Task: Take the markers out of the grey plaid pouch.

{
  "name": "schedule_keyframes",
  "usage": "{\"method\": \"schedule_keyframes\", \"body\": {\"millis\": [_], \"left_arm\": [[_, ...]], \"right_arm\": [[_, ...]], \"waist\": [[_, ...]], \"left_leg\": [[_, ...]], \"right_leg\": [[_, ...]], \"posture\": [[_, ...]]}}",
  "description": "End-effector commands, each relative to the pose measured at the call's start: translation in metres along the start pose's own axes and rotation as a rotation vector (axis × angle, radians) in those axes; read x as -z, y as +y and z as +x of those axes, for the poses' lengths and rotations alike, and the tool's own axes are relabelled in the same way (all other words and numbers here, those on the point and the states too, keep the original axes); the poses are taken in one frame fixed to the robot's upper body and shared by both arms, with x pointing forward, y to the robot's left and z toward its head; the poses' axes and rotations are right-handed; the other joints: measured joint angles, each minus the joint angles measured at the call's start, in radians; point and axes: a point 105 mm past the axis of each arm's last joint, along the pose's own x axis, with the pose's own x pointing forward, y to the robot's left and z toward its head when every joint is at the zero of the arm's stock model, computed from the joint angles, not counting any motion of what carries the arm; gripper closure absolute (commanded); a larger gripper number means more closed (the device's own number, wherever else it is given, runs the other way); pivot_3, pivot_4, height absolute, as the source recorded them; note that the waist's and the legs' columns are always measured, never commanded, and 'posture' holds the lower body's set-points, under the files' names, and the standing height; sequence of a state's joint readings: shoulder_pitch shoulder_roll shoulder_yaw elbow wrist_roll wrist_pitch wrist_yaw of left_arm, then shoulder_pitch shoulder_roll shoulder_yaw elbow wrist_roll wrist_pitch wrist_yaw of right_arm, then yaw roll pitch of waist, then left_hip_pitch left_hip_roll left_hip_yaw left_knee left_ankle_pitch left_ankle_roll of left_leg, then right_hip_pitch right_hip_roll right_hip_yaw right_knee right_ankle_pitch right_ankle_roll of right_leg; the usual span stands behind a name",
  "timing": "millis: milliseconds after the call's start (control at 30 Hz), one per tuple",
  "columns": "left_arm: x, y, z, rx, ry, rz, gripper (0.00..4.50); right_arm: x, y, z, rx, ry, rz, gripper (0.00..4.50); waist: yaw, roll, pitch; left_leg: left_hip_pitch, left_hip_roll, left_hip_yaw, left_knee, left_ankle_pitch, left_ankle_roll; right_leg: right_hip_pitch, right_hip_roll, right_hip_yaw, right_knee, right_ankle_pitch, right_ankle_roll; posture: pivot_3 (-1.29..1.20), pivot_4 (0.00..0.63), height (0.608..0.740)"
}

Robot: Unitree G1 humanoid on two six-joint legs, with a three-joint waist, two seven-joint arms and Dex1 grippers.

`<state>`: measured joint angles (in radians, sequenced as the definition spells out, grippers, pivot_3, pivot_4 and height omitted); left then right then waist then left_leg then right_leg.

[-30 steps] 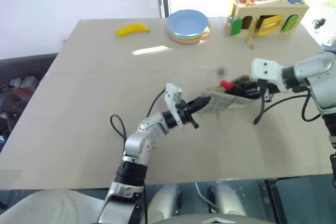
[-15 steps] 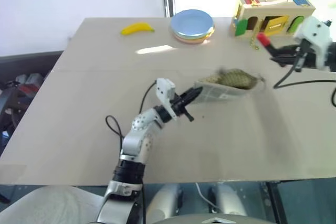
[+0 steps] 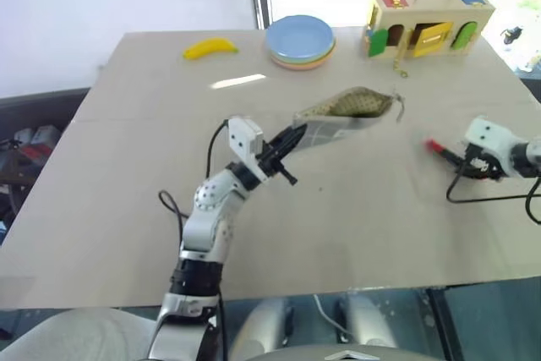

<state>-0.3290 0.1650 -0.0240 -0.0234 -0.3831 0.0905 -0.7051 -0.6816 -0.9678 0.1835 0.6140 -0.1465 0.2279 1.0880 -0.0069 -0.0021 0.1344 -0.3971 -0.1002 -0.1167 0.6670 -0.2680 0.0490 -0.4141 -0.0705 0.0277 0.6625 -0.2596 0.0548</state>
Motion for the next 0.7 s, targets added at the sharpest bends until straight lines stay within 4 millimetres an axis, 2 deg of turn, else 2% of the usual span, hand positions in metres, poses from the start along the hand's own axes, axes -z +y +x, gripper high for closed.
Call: {"method": "schedule_keyframes", "body": {"millis": [33,67,167,367,400,433,467,500,533,667,700], "left_arm": [[-0.012,-0.006,0.002,0.026,-0.040,0.028,4.50],[-0.012,-0.005,0.001,0.023,-0.039,0.027,4.50],[-0.010,-0.008,-0.001,0.029,-0.029,0.027,4.50],[-0.003,-0.016,-0.004,0.061,-0.002,0.004,4.50],[-0.002,-0.018,-0.005,0.070,-0.002,-0.007,4.50],[-0.002,-0.020,-0.005,0.075,-0.003,-0.015,4.50],[-0.002,-0.022,-0.005,0.085,-0.005,-0.029,4.50],[-0.002,-0.024,-0.005,0.093,-0.004,-0.037,4.50],[-0.001,-0.026,-0.004,0.099,-0.004,-0.040,4.50],[-0.001,-0.029,-0.002,0.101,-0.009,-0.046,4.50],[-0.001,-0.030,-0.002,0.101,-0.010,-0.047,4.50]], "right_arm": [[-0.012,-0.009,-0.012,0.033,-0.044,-0.010,0.34],[-0.016,-0.010,-0.016,0.033,-0.061,-0.021,0.34],[-0.053,-0.015,-0.038,0.063,-0.209,-0.059,0.34],[-0.137,0.006,-0.065,0.032,-0.523,-0.098,0.34],[-0.150,0.010,-0.067,0.020,-0.566,-0.102,0.96],[-0.158,0.014,-0.068,0.012,-0.591,-0.103,1.14],[-0.166,0.020,-0.068,-0.011,-0.615,-0.112,1.70],[-0.171,0.025,-0.067,-0.035,-0.631,-0.116,1.99],[-0.177,0.033,-0.066,-0.068,-0.646,-0.120,2.50],[-0.182,0.056,-0.056,-0.170,-0.649,-0.147,4.46],[-0.183,0.059,-0.053,-0.181,-0.645,-0.151,4.46]], "waist": [[0.001,0.000,0.000],[0.001,0.000,0.000],[-0.002,0.001,0.000],[-0.004,0.001,0.001],[-0.003,0.001,0.001],[-0.001,0.001,0.001],[0.001,0.001,0.001],[0.005,0.001,0.001],[0.008,0.001,0.001],[0.023,0.001,0.001],[0.023,0.001,0.001]], "left_leg": [[0.000,0.000,0.000,0.000,0.000,0.000],[0.000,0.000,0.000,0.000,0.000,0.000],[0.000,0.000,0.000,0.000,0.000,0.000],[0.000,0.000,-0.001,0.000,0.000,0.000],[0.000,0.000,-0.001,0.000,0.000,0.000],[0.000,0.000,-0.001,0.000,0.000,0.000],[0.000,0.000,-0.001,0.000,0.000,0.000],[0.000,0.000,-0.001,0.000,0.000,0.000],[-0.001,0.000,-0.002,0.000,0.000,0.000],[-0.001,0.000,-0.003,0.000,0.000,0.000],[-0.001,0.000,-0.003,0.000,0.000,0.000]], "right_leg": [[0.000,0.000,0.000,0.000,0.000,0.000],[0.000,0.000,0.000,0.000,0.000,0.000],[0.000,0.000,0.000,0.000,0.000,0.000],[0.000,0.000,0.000,0.000,0.000,0.000],[0.000,0.000,0.000,0.000,0.000,0.000],[0.000,0.000,0.000,0.000,0.000,0.000],[0.000,0.000,-0.001,0.000,0.000,0.000],[0.000,0.000,-0.001,0.000,0.000,0.000],[0.000,0.000,-0.001,0.000,0.000,0.000],[0.000,0.000,-0.002,-0.001,0.000,0.000],[0.000,-0.001,-0.002,-0.001,0.000,0.000]], "posture": [[0.00,0.150,0.740],[0.00,0.150,0.740],[0.00,0.150,0.740],[0.00,0.150,0.740],[0.00,0.150,0.740],[0.00,0.150,0.740],[0.00,0.150,0.740],[0.00,0.150,0.740],[0.00,0.150,0.740],[0.00,0.150,0.740],[0.00,0.150,0.740]]}}
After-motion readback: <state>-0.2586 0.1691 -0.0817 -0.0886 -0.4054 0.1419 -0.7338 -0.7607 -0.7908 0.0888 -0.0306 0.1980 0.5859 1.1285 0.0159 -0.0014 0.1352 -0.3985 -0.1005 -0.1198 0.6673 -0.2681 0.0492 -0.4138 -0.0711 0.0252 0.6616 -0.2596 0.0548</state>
